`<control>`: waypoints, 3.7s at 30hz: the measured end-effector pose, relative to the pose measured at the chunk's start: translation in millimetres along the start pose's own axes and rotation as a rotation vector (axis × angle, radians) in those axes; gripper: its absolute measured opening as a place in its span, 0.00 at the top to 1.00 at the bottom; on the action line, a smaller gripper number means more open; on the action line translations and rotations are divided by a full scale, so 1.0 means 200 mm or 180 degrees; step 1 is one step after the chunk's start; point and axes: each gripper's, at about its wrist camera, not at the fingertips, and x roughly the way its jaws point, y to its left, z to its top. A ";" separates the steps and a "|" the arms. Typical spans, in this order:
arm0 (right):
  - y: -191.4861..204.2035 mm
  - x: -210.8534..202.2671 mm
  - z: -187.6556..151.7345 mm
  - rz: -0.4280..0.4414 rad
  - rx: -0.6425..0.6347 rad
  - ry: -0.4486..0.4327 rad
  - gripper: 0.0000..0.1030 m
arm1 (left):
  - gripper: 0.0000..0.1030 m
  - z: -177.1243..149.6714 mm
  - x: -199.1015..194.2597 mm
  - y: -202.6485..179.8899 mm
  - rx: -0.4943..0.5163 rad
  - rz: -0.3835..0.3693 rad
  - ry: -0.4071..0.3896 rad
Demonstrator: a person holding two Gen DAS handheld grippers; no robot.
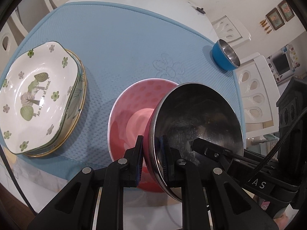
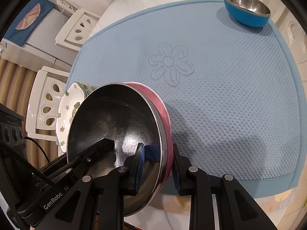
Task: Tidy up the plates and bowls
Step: 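Lower the red steel bowl into the pink polka-dot bowl, then open both grippers and withdraw them from the nested bowls, then move both grippers to the rim of the blue steel bowl, then close both grippers on the blue bowl's rim and lift it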
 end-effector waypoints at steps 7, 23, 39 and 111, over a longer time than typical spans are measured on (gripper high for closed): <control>0.02 0.01 0.00 -0.0024 0.0015 -0.0012 0.75 | 0.82 0.00 -0.03 0.04 -0.0002 0.0105 -0.0048; 0.07 0.00 -0.04 -0.0023 -0.0021 -0.0050 0.75 | 0.72 0.04 -0.07 0.12 0.0065 0.0432 -0.0059; 0.01 -0.07 -0.01 0.0019 0.0121 -0.0119 0.74 | 0.71 0.11 -0.11 0.07 0.0446 0.0519 -0.0050; -1.04 -0.20 1.03 -0.0483 0.1263 -0.0957 0.78 | 0.85 1.28 0.82 -1.05 0.1513 -0.0732 0.0472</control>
